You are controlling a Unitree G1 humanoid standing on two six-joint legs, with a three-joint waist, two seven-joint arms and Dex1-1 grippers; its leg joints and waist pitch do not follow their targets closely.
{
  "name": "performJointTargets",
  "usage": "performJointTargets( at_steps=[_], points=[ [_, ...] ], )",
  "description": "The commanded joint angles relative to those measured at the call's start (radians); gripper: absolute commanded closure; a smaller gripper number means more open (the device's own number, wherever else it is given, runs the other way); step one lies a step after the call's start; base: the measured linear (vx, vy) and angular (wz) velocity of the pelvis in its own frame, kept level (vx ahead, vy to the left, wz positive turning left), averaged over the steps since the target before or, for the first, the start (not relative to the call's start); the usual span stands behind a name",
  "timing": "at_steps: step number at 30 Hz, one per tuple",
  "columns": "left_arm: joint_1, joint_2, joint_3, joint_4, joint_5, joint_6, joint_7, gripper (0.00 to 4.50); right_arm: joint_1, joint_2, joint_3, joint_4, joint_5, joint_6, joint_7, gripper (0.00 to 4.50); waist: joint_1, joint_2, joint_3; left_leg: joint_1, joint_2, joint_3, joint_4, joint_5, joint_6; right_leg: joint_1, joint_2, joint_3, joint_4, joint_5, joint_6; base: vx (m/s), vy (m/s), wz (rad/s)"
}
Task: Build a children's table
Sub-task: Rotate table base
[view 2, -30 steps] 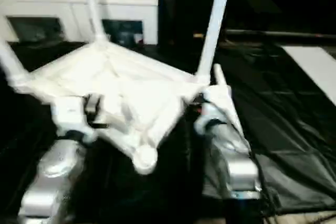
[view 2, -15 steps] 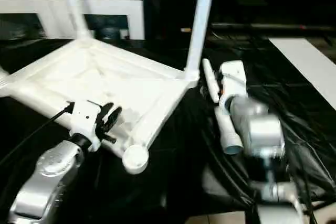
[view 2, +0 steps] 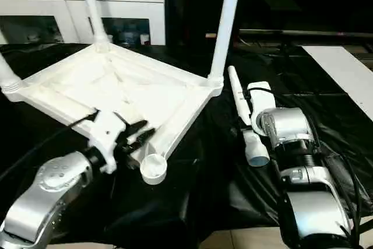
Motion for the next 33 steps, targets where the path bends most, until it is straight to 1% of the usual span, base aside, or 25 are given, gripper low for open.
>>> performJointTargets(
  at_steps=[1,2,3,4,5,8,9,10,11,13,14,15,16,17,18,21,22,23,24,26,27,29,30,31,33],
  points=[
    [-0.007,0.005,-0.017,-0.024,0.002,0.015,-0.002,3.18,-0.022,0.002,-0.024,0.043,0.013,-0.013,0.018,0.56,0.006,-0.006,-0.059,-0.001,0.061,-0.016,-0.094,-0.161,-0.024,0.036,-0.070,0.042,-0.075,-0.225,-0.223,0.052,-0.009,0.00],
    [-0.010,0.009,-0.026,-0.029,0.001,0.022,-0.010,3.18,-0.032,0.005,-0.045,0.087,0.033,-0.011,0.031,0.72,0.009,-0.004,-0.061,-0.001,0.063,-0.013,-0.092,-0.129,-0.015,0.037,-0.069,0.042,-0.072,-0.173,-0.239,0.052,-0.009,0.00],
    [-0.012,0.012,-0.030,-0.031,0.002,0.025,-0.016,3.18,-0.037,0.005,-0.053,0.105,0.043,-0.009,0.040,0.80,0.012,-0.001,-0.067,-0.001,0.062,-0.011,-0.089,-0.083,-0.003,0.042,-0.067,0.040,-0.063,-0.097,-0.261,0.056,-0.002,-0.02],
    [-0.013,0.014,-0.032,-0.032,0.002,0.026,-0.019,3.18,-0.038,0.004,-0.054,0.112,0.045,-0.010,0.043,0.82,0.014,-0.002,-0.067,-0.003,0.062,-0.009,-0.089,-0.062,0.004,0.043,-0.066,0.039,-0.060,-0.061,-0.269,0.052,0.003,-0.02],
    [-0.014,0.017,-0.035,-0.034,0.003,0.028,-0.022,3.18,-0.040,0.003,-0.055,0.119,0.048,-0.011,0.046,0.89,0.017,-0.003,-0.072,-0.002,0.061,-0.007,-0.085,-0.022,0.020,0.045,-0.064,0.039,-0.054,0.010,-0.284,0.052,0.003,-0.02],
    [-0.019,0.024,-0.036,-0.044,-0.001,0.035,-0.032,3.18,-0.044,-0.006,-0.055,0.143,0.051,-0.015,0.058,1.24,0.021,-0.004,-0.073,-0.003,0.061,-0.003,-0.082,0.015,0.052,0.046,-0.063,0.038,-0.049,0.067,-0.308,0.000,0.000,0.00],
    [-0.022,0.026,-0.035,-0.044,-0.003,0.036,-0.035,3.18,-0.050,-0.008,-0.059,0.161,0.053,-0.024,0.061,1.28,0.024,0.000,-0.070,-0.002,0.062,0.000,-0.082,-0.008,0.056,0.042,-0.063,0.039,-0.053,0.044,-0.315,0.000,0.000,0.00],
    [-0.023,0.027,-0.034,-0.044,-0.004,0.037,-0.037,3.18,-0.053,-0.008,-0.062,0.171,0.054,-0.028,0.062,1.40,0.026,0.000,-0.069,-0.002,0.063,0.000,-0.084,-0.022,0.054,0.042,-0.063,0.038,-0.055,0.025,-0.315,0.000,0.000,0.00],
    [-0.025,0.031,-0.032,-0.043,-0.004,0.037,-0.040,3.18,-0.058,-0.009,-0.067,0.184,0.053,-0.036,0.061,1.40,0.027,0.000,-0.065,-0.001,0.065,0.001,-0.087,-0.062,0.043,0.040,-0.064,0.038,-0.060,-0.030,-0.311,0.000,0.000,0.00],
    [-0.028,0.036,-0.028,-0.046,-0.007,0.040,-0.042,3.18,-0.064,-0.011,-0.071,0.202,0.052,-0.048,0.059,1.64,0.028,0.002,-0.062,0.003,0.068,0.003,-0.090,-0.120,0.018,0.035,-0.064,0.037,-0.067,-0.113,-0.293,0.000,0.000,0.00],
    [-0.031,0.037,-0.023,-0.049,-0.012,0.044,-0.043,3.18,-0.068,-0.012,-0.077,0.210,0.053,-0.056,0.053,1.71,0.028,0.003,-0.061,0.004,0.069,0.004,-0.092,-0.139,0.007,0.034,-0.065,0.037,-0.068,-0.137,-0.287,0.000,0.000,0.00],
    [-0.033,0.040,-0.019,-0.051,-0.016,0.047,-0.045,3.18,-0.072,-0.012,-0.084,0.218,0.055,-0.064,0.046,1.75,0.029,0.004,-0.059,0.006,0.069,0.005,-0.095,-0.175,-0.017,0.031,-0.063,0.038,-0.072,-0.180,-0.267,0.000,0.000,0.00],
    [-0.038,0.041,-0.013,-0.051,-0.021,0.050,-0.047,3.18,-0.074,-0.013,-0.089,0.221,0.057,-0.068,0.042,1.84,0.030,0.010,-0.059,0.007,0.069,0.005,-0.095,-0.180,-0.024,0.030,-0.063,0.038,-0.072,-0.185,-0.262,0.000,0.000,0.00],
    [-0.042,0.042,-0.008,-0.050,-0.026,0.056,-0.050,3.18,-0.076,-0.015,-0.093,0.225,0.059,-0.071,0.039,1.84,0.029,0.007,-0.058,0.008,0.070,0.008,-0.097,-0.197,-0.034,0.028,-0.062,0.038,-0.075,-0.201,-0.254,0.000,0.000,0.00],
    [-0.047,0.042,-0.004,-0.049,-0.032,0.061,-0.054,3.01,-0.078,-0.016,-0.096,0.228,0.060,-0.074,0.037,2.17,0.029,0.008,-0.058,0.008,0.070,0.008,-0.098,-0.207,-0.041,0.027,-0.061,0.038,-0.076,-0.213,-0.246,0.000,0.000,0.00],
    [-0.058,0.033,0.012,-0.044,-0.053,0.082,-0.053,2.83,-0.078,-0.018,-0.110,0.231,0.064,-0.081,0.025,2.21,0.028,0.010,-0.059,0.006,0.068,0.008,-0.098,-0.207,-0.049,0.027,-0.061,0.037,-0.075,-0.211,-0.238,0.000,0.000,0.00],
    [-0.063,0.029,0.019,-0.041,-0.060,0.086,-0.053,2.78,-0.078,-0.020,-0.116,0.230,0.067,-0.083,0.022,2.47,0.029,0.010,-0.060,0.006,0.068,0.008,-0.098,-0.206,-0.047,0.028,-0.061,0.037,-0.075,-0.208,-0.237,0.000,0.000,0.00],
    [-0.067,0.025,0.025,-0.037,-0.062,0.084,-0.049,2.65,-0.075,-0.021,-0.125,0.226,0.071,-0.085,0.017,2.56,0.030,0.010,-0.060,0.007,0.068,0.008,-0.097,-0.203,-0.047,0.027,-0.061,0.038,-0.075,-0.203,-0.238,0.000,0.000,0.00],
    [-0.072,0.017,0.036,-0.033,-0.062,0.086,-0.035,2.44,-0.072,-0.023,-0.140,0.222,0.077,-0.092,0.002,2.61,0.030,0.009,-0.062,0.005,0.068,0.008,-0.097,-0.188,-0.044,0.029,-0.060,0.037,-0.074,-0.183,-0.241,0.000,0.000,0.00],
    [-0.081,0.006,0.052,-0.026,-0.070,0.092,-0.023,2.44,-0.067,-0.026,-0.166,0.218,0.085,-0.104,-0.023,2.61,0.031,0.009,-0.062,0.004,0.068,0.009,-0.096,-0.178,-0.041,0.029,-0.060,0.038,-0.073,-0.171,-0.243,0.000,0.000,0.00],
    [-0.083,0.002,0.055,-0.026,-0.070,0.094,-0.015,2.33,-0.062,-0.027,-0.187,0.213,0.093,-0.114,-0.043,2.69,0.033,0.004,-0.064,0.002,0.067,0.010,-0.095,-0.157,-0.033,0.032,-0.061,0.037,-0.071,-0.150,-0.246,0.000,0.000,0.00],
    [-0.079,-0.010,0.064,-0.026,-0.078,0.093,-0.002,2.11,-0.044,-0.025,-0.230,0.195,0.109,-0.139,-0.085,2.69,0.037,0.005,-0.065,0.002,0.067,0.011,-0.093,-0.135,-0.026,0.032,-0.062,0.037,-0.069,-0.137,-0.246,0.000,0.000,0.00],
    [-0.075,-0.021,0.072,-0.028,-0.083,0.094,0.013,1.98,-0.026,-0.020,-0.267,0.172,0.126,-0.175,-0.119,2.70,0.038,0.008,-0.065,0.001,0.067,0.011,-0.094,-0.131,-0.026,0.032,-0.062,0.037,-0.069,-0.131,-0.245,0.000,0.000,0.00],
    [-0.075,-0.022,0.072,-0.028,-0.083,0.094,0.013,1.90,-0.025,-0.020,-0.269,0.171,0.126,-0.179,-0.121,2.70,0.040,0.008,-0.065,0.002,0.067,0.012,-0.094,-0.129,-0.026,0.031,-0.060,0.036,-0.070,-0.124,-0.242,0.000,0.000,0.00],
    [-0.078,-0.047,0.087,-0.031,-0.094,0.097,0.037,1.75,0.012,-0.006,-0.334,0.101,0.149,-0.285,-0.184,2.70,0.043,0.017,-0.066,0.003,0.067,0.011,-0.094,-0.139,-0.028,0.029,-0.060,0.035,-0.069,-0.123,-0.236,0.000,0.000,0.00]
  ],
)
